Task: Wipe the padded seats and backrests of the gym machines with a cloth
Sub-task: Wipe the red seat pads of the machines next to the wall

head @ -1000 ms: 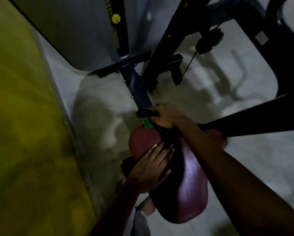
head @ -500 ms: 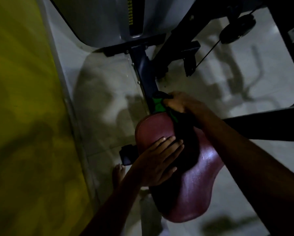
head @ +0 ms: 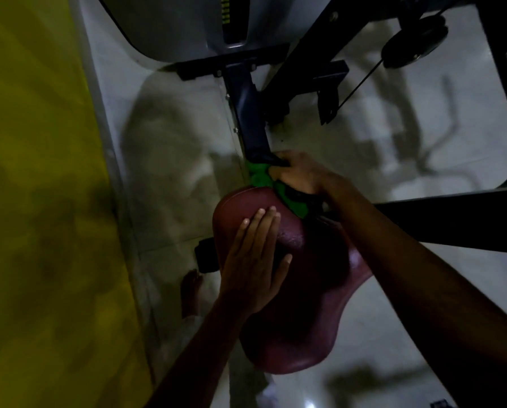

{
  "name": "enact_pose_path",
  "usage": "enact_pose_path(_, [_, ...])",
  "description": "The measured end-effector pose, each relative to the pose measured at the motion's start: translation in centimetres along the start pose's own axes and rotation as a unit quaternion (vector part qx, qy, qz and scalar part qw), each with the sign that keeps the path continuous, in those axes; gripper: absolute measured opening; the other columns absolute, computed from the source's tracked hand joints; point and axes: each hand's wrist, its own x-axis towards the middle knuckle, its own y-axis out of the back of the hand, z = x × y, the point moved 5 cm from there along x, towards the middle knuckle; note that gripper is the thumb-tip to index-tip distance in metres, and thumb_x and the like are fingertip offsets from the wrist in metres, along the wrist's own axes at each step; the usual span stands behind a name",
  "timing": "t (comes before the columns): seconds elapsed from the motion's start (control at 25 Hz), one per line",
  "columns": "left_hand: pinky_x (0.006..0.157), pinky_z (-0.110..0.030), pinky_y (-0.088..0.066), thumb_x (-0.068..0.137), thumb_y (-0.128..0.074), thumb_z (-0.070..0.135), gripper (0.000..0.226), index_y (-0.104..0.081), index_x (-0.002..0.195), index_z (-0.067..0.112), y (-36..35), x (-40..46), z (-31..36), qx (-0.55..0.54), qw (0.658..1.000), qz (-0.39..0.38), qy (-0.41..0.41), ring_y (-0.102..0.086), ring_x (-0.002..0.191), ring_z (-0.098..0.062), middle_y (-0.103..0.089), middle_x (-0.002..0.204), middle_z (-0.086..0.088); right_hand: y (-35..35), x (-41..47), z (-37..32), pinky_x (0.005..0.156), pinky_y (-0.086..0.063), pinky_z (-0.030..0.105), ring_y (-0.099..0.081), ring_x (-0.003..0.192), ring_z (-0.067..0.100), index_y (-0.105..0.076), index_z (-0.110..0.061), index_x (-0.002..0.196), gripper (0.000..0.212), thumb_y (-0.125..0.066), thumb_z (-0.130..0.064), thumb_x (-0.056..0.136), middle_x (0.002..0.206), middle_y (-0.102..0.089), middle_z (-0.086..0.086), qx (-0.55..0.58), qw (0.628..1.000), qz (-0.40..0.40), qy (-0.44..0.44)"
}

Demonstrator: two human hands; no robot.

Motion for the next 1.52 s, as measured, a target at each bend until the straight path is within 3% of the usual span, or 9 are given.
enact_pose_path(0.08, [0.117, -0.042, -0.019, 0.095, -0.043, 0.04, 0.064, -0.033, 0.145, 0.002, -0.1, 0.4, 0.1, 0.003, 0.998, 0.015, 0.058, -0.023, 0.144, -0.024, -0.03, 0.153, -0.012, 2.0, -2.5, 4.2, 0.058, -0.041, 0.024, -0.056, 0.068, 0.016, -0.062, -0.022, 0.091, 0.01, -0.052, -0.021, 0.09, 0.089, -0.063, 0.008, -0.01, 0.997, -0.028, -0.066])
enact_pose_path(0.2, [0.117, -0.044, -0.021, 0.096, -0.04, 0.041, 0.065, -0.032, 0.145, 0.001, -0.2, 0.6, 0.3, 0.017, 0.999, 0.011, 0.049, -0.022, 0.144, -0.025, -0.028, 0.154, -0.014, 3.9, -5.7, 8.9, 0.075, -0.048, 0.033, -0.062, 0.083, 0.024, -0.058, -0.023, 0.065, 0.014, -0.058, -0.026, 0.079, 0.092, -0.066, 0.01, -0.142, 0.972, -0.123, -0.143])
enact_pose_path(0.36, [0.117, -0.045, -0.021, 0.096, -0.04, 0.041, 0.064, -0.032, 0.145, 0.0, -0.2, 0.6, 0.3, 0.029, 0.999, 0.012, 0.041, -0.021, 0.145, -0.025, -0.027, 0.154, -0.014, 2.7, -3.8, 6.9, 0.068, -0.044, 0.026, -0.058, 0.083, 0.02, -0.058, -0.022, 0.091, 0.008, -0.05, -0.021, 0.091, 0.099, -0.063, 0.008, -0.058, 0.992, -0.05, -0.1])
enact_pose_path(0.52, [0.117, -0.045, -0.02, 0.096, -0.039, 0.041, 0.064, -0.032, 0.145, 0.0, -0.4, 0.7, 0.2, 0.032, 0.998, 0.013, 0.046, -0.021, 0.145, -0.025, -0.027, 0.154, -0.014, 1.4, -2.1, 3.5, 0.065, -0.041, 0.023, -0.055, 0.079, 0.015, -0.058, -0.014, 0.121, 0.029, -0.047, -0.016, 0.094, 0.095, -0.059, 0.005, 0.081, 0.995, 0.063, -0.022])
enact_pose_path(0.64, [0.117, -0.045, -0.021, 0.096, -0.037, 0.041, 0.064, -0.033, 0.144, -0.001, -0.4, 0.8, 0.3, 0.031, 0.998, 0.017, 0.045, -0.024, 0.144, -0.027, -0.029, 0.153, -0.015, 2.3, -4.6, 6.1, 0.06, -0.043, 0.021, -0.058, 0.071, 0.009, -0.063, -0.01, 0.109, 0.021, -0.054, -0.012, 0.09, 0.088, -0.061, 0.005, 0.049, 0.998, 0.011, -0.03])
enact_pose_path(0.8, [0.117, -0.045, -0.021, 0.096, -0.037, 0.041, 0.064, -0.034, 0.144, -0.001, -0.1, 0.8, 0.4, 0.044, 0.998, 0.024, 0.037, -0.025, 0.143, -0.027, -0.03, 0.152, -0.016, 4.9, -8.3, 10.1, 0.091, -0.047, 0.03, -0.058, 0.107, 0.02, -0.062, -0.024, 0.122, 0.036, -0.061, -0.02, 0.086, 0.117, -0.062, 0.003, -0.142, 0.984, -0.053, -0.095])
enact_pose_path(1.08, [0.116, -0.046, -0.02, 0.095, -0.039, 0.039, 0.062, -0.038, 0.142, -0.002, -0.4, 0.9, 0.6, 0.055, 0.997, 0.034, 0.036, -0.028, 0.141, -0.031, -0.034, 0.15, -0.02, 3.3, -6.7, 8.5, 0.093, -0.045, 0.033, -0.055, 0.114, 0.024, -0.06, -0.035, 0.116, 0.034, -0.057, -0.032, 0.083, 0.12, -0.06, 0.003, -0.177, 0.982, -0.026, -0.056])
enact_pose_path(1.28, [0.113, -0.053, -0.018, 0.093, -0.035, 0.034, 0.056, -0.042, 0.141, 0.005, -0.4, 1.3, 1.4, 0.094, 0.995, 0.007, 0.023, -0.029, 0.138, -0.037, -0.037, 0.148, -0.018, 6.7, -10.2, 11.8, 0.096, -0.042, 0.033, -0.051, 0.12, 0.023, -0.06, -0.023, 0.122, 0.035, -0.06, -0.024, 0.087, 0.125, -0.058, 0.004, -0.188, 0.979, -0.008, -0.084])
enact_pose_path(1.52, [0.114, -0.057, -0.015, 0.096, -0.034, 0.031, 0.055, -0.036, 0.145, 0.008, -1.9, 0.9, 4.6, 0.086, 0.987, -0.027, -0.133, -0.031, 0.14, -0.025, -0.034, 0.152, -0.007, 5.8, -11.3, 14.2, 0.083, -0.047, 0.036, -0.06, 0.101, 0.024, -0.063, -0.019, 0.101, 0.018, -0.059, -0.028, 0.085, 0.103, -0.063, 0.003, -0.101, 0.983, 0.121, -0.091])
